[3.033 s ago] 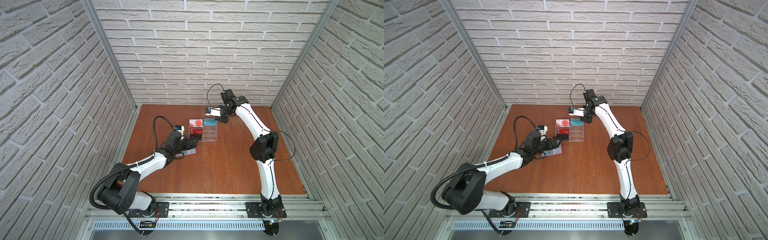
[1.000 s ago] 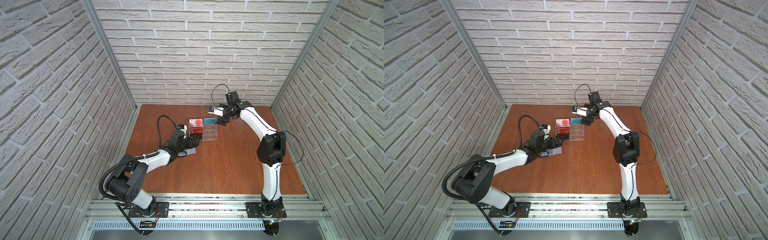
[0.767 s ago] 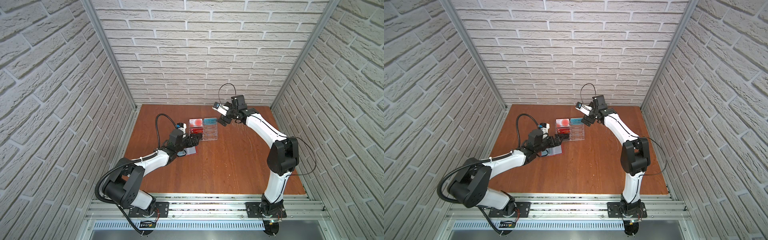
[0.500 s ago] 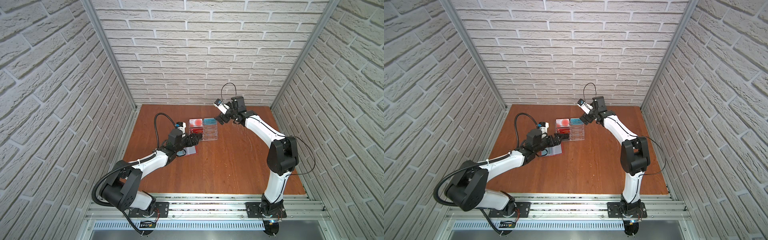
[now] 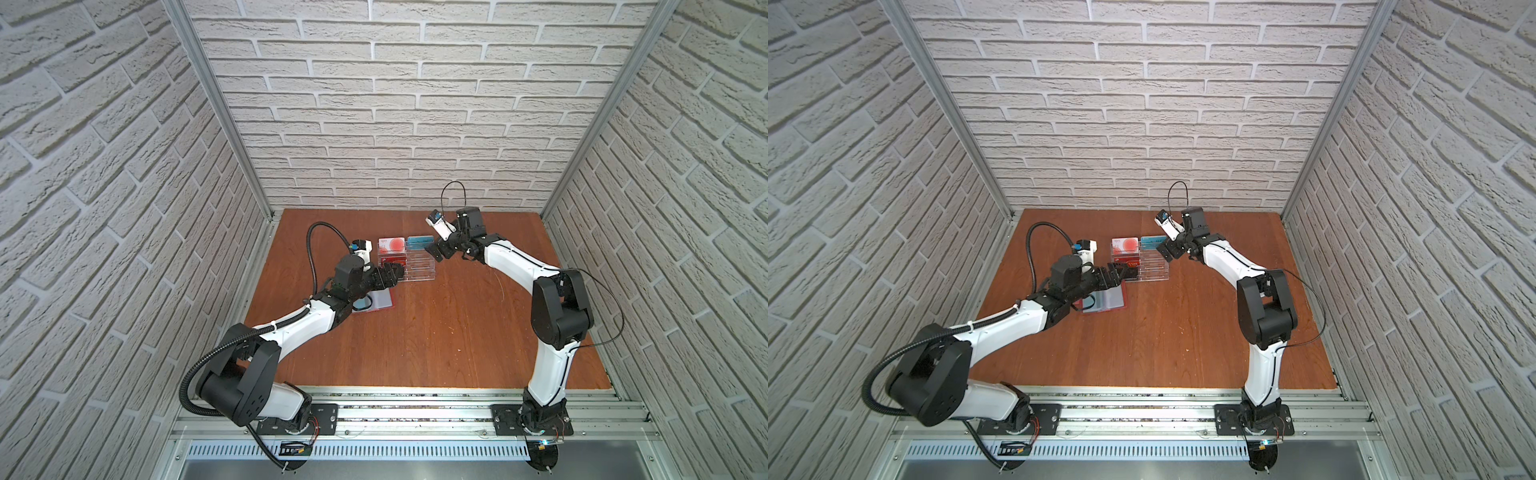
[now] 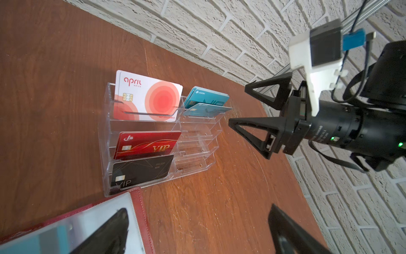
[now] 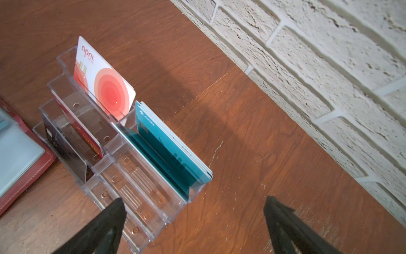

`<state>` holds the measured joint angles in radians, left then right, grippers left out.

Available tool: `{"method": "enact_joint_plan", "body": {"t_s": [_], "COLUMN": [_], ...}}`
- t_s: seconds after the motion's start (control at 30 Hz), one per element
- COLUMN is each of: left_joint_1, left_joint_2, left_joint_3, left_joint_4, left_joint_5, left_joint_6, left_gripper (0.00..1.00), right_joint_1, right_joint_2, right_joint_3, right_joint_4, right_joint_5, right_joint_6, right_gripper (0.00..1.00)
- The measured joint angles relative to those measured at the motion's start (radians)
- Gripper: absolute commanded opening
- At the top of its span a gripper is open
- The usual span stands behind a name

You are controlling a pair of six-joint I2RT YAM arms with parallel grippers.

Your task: Take the credit cards out of the card holder

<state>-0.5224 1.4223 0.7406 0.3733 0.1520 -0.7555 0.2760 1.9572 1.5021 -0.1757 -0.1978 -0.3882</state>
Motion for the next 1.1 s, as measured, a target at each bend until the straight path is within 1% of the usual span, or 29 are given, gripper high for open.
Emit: {"method": "enact_joint_plan", "body": {"t_s": [0.27, 0.67, 0.97, 1.1], "left_joint_1": [0.000, 0.000, 0.000, 0.000], "left_joint_2": [0.018, 0.019, 0.019, 0.007], "left_joint_3": [0.014, 0.026, 0.026, 0.016], "left_joint_4": [0.000, 0.002, 0.000, -0.006], "left_joint_5": [0.009, 0.010, 0.010, 0.006], "left_joint_6": [-0.003, -0.002, 0.005, 0.008], "left_gripper": [0.98, 0.98, 0.98, 0.98], "right_joint_1": [0.004, 0.011, 0.018, 0.018], "right_joint_2": [0.089, 0.117, 0.118, 0.113], "right_joint_3": [0.018, 0.071, 0.076, 0.052], "right_joint_4": [0.050, 0.118, 0.140, 0.171], "right_joint_5": [0.045, 0.074, 0.069, 0.058], "right_joint_6": [0.082, 0.195, 0.228, 0.246], "right_gripper": [1.00, 0.99, 0.99, 1.00]}}
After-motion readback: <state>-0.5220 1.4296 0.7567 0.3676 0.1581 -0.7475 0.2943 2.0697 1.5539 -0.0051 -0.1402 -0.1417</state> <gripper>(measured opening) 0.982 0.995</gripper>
